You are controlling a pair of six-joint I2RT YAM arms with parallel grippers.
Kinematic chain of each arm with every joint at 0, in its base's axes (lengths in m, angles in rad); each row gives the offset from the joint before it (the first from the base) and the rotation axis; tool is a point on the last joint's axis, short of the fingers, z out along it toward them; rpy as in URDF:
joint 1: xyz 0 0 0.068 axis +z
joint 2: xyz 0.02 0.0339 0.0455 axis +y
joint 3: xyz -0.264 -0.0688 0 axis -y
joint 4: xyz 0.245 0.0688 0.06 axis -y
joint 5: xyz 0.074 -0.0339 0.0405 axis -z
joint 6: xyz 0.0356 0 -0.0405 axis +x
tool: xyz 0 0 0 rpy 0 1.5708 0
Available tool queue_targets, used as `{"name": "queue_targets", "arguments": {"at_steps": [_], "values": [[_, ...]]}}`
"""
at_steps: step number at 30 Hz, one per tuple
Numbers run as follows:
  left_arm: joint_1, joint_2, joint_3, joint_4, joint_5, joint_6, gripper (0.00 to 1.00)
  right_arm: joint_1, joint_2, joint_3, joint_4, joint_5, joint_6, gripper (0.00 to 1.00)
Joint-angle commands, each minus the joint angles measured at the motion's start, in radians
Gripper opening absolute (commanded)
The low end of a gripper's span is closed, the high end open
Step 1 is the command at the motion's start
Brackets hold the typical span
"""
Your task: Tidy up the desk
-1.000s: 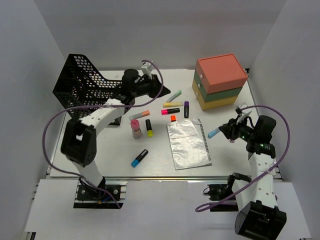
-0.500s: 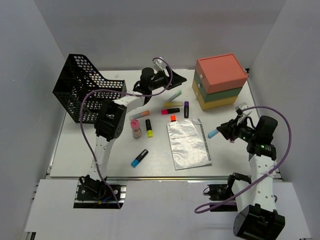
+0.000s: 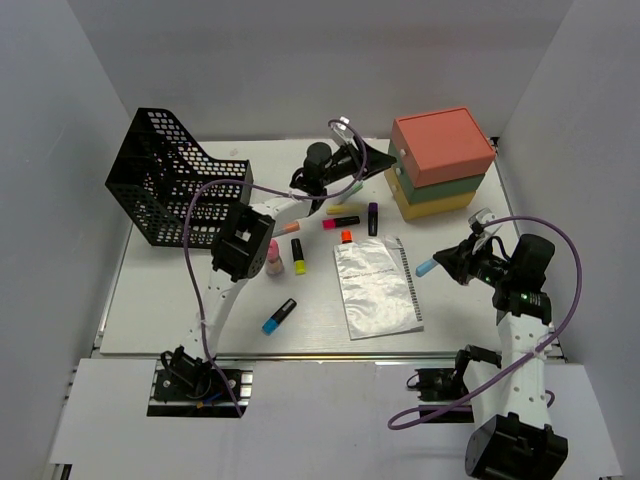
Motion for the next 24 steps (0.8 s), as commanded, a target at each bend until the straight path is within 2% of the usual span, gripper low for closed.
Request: {"name": "queue_targets", "arguments": {"at_steps": [1, 11, 24], "values": [[-0.018, -0.041, 0.027, -0.014, -0.099, 0.018, 0.6, -0.001, -0.018, -0.003, 0.036, -0.011, -0.002, 0.16], [-0.04, -0.003, 0.089, -0.071, -0.199, 0.015, 0.66, -0.001, -0.036, -0.01, 0.043, -0.003, -0.002, 0.16], [-0.04, 0.08, 0.222, -0.156, -0.231, 0.018, 0.64, 0.0, -0.038, -0.013, 0.046, 0.003, -0.002, 0.16]]}}
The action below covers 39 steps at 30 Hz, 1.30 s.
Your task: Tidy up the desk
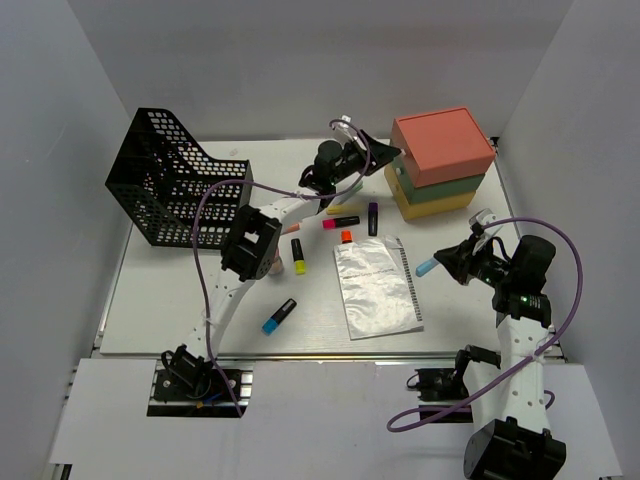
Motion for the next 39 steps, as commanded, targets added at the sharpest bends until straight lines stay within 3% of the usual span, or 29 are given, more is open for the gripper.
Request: {"name": "queue_targets", "arguments": {"at_steps": [1, 15, 39], "values": [[-0.001, -0.015, 0.042, -0.046, -0.025, 0.017, 0.64, 0.0, -0.013, -0.009, 0.033, -0.001, -0.002, 0.16], [-0.001, 0.026, 0.101, -0.016, -0.038, -0.017, 0.69, 0.002, -0.011, -0.011, 0.036, -0.001, -0.002, 0.16], [-0.029, 0.084, 0.161, 0.025, -0.048, -0.075, 0.64, 0.002, -0.014, -0.014, 0.037, 0.004, -0.002, 0.17]]}}
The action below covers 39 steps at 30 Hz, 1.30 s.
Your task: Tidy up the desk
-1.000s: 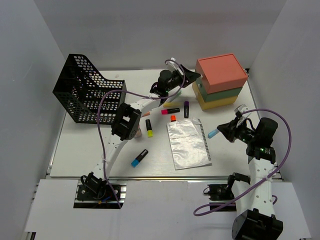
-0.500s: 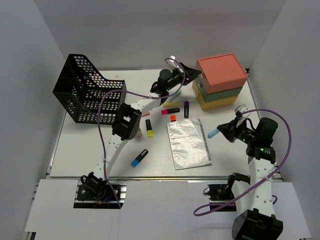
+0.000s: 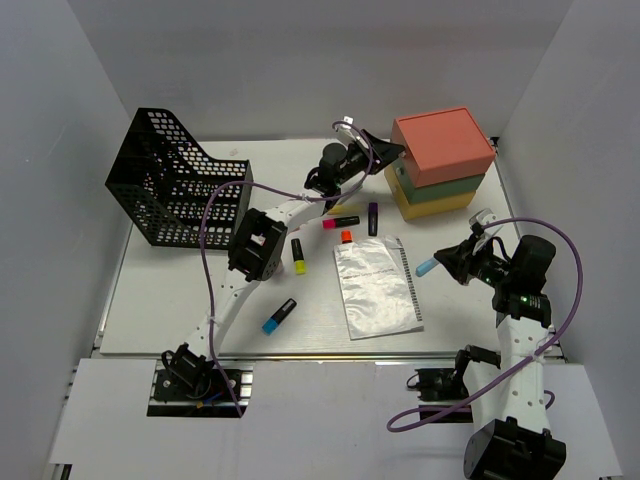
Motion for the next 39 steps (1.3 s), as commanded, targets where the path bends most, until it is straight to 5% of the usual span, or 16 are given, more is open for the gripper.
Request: {"name": "queue_targets", "arguments": {"at_steps": [1, 22, 28, 39], "values": [[-0.015, -0.014, 0.037, 0.014, -0.012, -0.003, 0.63, 0.002, -0.013, -0.014, 0.032, 0.003, -0.004, 0.17], [-0.025, -0.002, 0.034, 0.052, -0.016, -0.073, 0.4, 0.0, -0.011, -0.015, 0.034, 0.007, -0.005, 0.16], [-0.025, -0.04, -0.03, 0.089, -0.009, -0.089, 0.29, 0.0, -0.011, -0.018, 0.034, 0.01, -0.007, 0.16], [-0.025, -0.135, -0.178, 0.156, 0.0, -0.095, 0.24, 0.0, -0.008, -0.021, 0.035, 0.021, -0.012, 0.16]]}}
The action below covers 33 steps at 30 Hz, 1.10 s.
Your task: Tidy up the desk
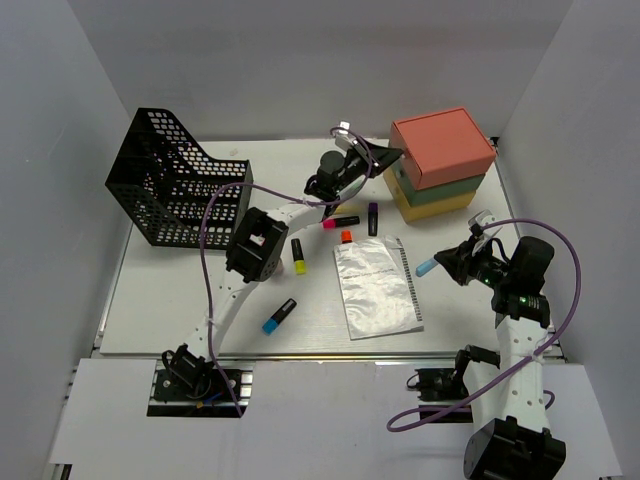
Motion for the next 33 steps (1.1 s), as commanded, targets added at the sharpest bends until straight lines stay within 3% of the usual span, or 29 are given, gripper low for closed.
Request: {"name": "queue_targets", "arguments": {"at_steps": [1, 18, 19, 21, 23, 24, 28, 33], "values": [[-0.009, -0.093, -0.056, -0.004, 0.024, 0.003, 0.24, -0.001, -0.007, -0.005, 0.032, 0.004, -0.01, 0.16], [0.049, -0.222, -0.251, 0.058, 0.042, -0.002, 0.24, 0.0, -0.001, -0.011, 0.035, 0.007, -0.014, 0.16], [0.049, -0.224, -0.256, 0.058, 0.049, -0.002, 0.28, -0.001, -0.001, -0.011, 0.035, 0.007, -0.014, 0.17], [0.049, -0.219, -0.248, 0.062, 0.061, -0.003, 0.46, -0.003, -0.001, -0.013, 0.035, 0.008, -0.014, 0.17], [0.049, -0.214, -0.233, 0.059, 0.079, -0.003, 0.53, -0.001, 0.0, -0.013, 0.035, 0.01, -0.016, 0.17], [0.049, -0.211, -0.222, 0.051, 0.084, -0.003, 0.61, 0.0, 0.0, -0.011, 0.035, 0.011, -0.016, 0.17], [0.049, -0.208, -0.196, 0.037, 0.099, -0.002, 0.68, -0.001, 0.0, -0.013, 0.036, 0.011, -0.016, 0.17], [0.049, -0.184, -0.139, -0.004, 0.133, 0.0, 0.67, 0.0, 0.0, -0.013, 0.035, 0.01, -0.014, 0.18]]}}
